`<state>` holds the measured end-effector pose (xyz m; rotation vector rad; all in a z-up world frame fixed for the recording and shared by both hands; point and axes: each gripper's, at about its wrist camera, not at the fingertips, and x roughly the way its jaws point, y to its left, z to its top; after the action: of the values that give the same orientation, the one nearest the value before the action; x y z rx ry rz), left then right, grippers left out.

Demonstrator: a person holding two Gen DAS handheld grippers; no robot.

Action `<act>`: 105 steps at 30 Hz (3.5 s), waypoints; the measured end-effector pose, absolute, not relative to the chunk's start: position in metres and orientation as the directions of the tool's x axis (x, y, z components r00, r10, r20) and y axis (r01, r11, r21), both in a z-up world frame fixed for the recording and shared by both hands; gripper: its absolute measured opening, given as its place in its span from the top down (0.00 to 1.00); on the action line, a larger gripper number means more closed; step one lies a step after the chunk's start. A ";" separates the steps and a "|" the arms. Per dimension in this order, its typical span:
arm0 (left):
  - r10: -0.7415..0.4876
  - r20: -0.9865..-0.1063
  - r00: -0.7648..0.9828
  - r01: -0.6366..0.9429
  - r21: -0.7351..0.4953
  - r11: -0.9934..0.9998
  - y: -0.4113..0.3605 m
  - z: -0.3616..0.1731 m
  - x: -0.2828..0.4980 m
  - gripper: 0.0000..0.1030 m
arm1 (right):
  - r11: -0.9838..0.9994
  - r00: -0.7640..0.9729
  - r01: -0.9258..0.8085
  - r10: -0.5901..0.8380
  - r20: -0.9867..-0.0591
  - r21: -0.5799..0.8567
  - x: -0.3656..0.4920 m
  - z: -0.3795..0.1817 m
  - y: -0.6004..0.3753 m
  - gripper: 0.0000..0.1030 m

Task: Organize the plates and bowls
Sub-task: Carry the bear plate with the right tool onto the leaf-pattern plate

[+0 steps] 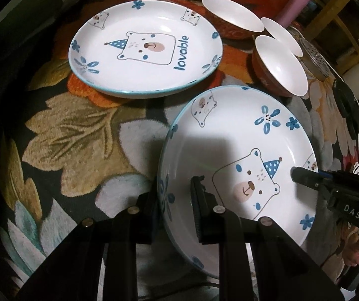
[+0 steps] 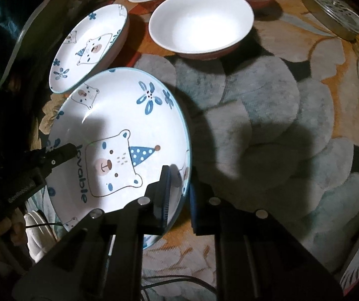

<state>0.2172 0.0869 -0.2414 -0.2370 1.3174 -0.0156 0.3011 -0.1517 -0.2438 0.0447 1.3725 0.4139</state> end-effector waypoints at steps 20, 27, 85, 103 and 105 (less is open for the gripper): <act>-0.160 -0.945 0.284 0.013 -0.163 0.986 0.009 -0.213 0.239 0.79 | 0.942 0.218 -0.117 0.335 -0.917 0.316 0.290 -0.214 -0.225 0.87; -0.179 -0.939 0.294 0.077 -0.164 0.983 -0.025 -0.200 0.244 0.79 | 0.947 0.245 -0.061 0.320 -0.915 0.315 0.283 -0.203 -0.251 0.87; -0.317 -0.936 0.155 0.502 -0.201 0.841 -0.325 -0.210 0.207 0.79 | 0.847 0.298 0.434 0.187 -0.936 0.307 0.161 -0.212 -0.520 0.87; -0.282 -0.950 0.132 0.555 -0.165 0.815 -0.379 -0.228 0.212 0.79 | 0.821 0.288 0.497 0.149 -0.946 0.281 0.156 -0.232 -0.560 0.87; -0.284 -0.950 0.130 0.559 -0.166 0.813 -0.381 -0.229 0.213 0.79 | 0.825 0.280 0.496 0.144 -0.949 0.271 0.159 -0.235 -0.561 0.87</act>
<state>0.2134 -0.3806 -0.2293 0.2529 1.3052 -0.6215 0.1586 -0.5607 -0.2355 0.5929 1.2849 -0.2555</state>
